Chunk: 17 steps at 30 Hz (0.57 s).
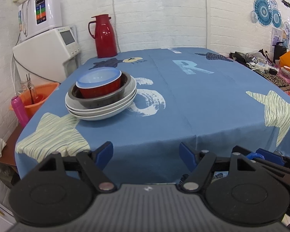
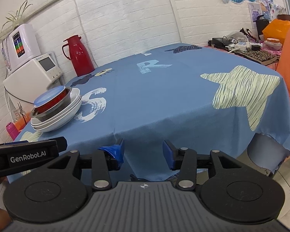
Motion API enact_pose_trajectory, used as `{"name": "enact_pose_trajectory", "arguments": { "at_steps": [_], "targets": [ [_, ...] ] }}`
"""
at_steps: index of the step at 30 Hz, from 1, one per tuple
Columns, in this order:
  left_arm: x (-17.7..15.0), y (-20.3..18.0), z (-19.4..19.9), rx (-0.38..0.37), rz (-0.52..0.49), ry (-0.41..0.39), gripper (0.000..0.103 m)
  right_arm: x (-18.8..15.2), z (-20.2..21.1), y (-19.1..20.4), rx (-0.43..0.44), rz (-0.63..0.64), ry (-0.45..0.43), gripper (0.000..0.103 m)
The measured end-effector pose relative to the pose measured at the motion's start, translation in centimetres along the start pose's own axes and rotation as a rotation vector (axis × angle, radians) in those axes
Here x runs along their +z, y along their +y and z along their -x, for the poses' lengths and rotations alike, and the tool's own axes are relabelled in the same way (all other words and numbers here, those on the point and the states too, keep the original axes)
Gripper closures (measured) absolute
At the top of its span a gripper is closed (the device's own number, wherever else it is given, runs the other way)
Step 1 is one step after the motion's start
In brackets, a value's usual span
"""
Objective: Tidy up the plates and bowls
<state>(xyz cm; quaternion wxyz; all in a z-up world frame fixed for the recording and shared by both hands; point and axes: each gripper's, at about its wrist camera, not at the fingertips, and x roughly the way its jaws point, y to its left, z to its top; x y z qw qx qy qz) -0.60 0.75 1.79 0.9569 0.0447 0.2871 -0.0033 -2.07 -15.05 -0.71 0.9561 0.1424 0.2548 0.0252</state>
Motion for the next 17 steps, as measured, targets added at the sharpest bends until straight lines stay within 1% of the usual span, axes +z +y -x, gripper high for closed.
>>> {"name": "enact_pose_trajectory", "arguments": {
  "at_steps": [10, 14, 17],
  "targets": [
    [-0.09, 0.12, -0.20, 0.011, -0.009, 0.000, 0.029, -0.20, -0.22, 0.29, 0.005, 0.010, 0.012, 0.073],
    [-0.11, 0.32, 0.07, 0.014, -0.003, -0.022, 0.029, -0.18, -0.11, 0.27, 0.000, 0.009, 0.005, 0.073],
    [-0.18, 0.36, 0.04, 0.000, -0.003, -0.017, 0.029, -0.18, -0.11, 0.25, 0.001, 0.007, 0.004, 0.072]
  ]
}}
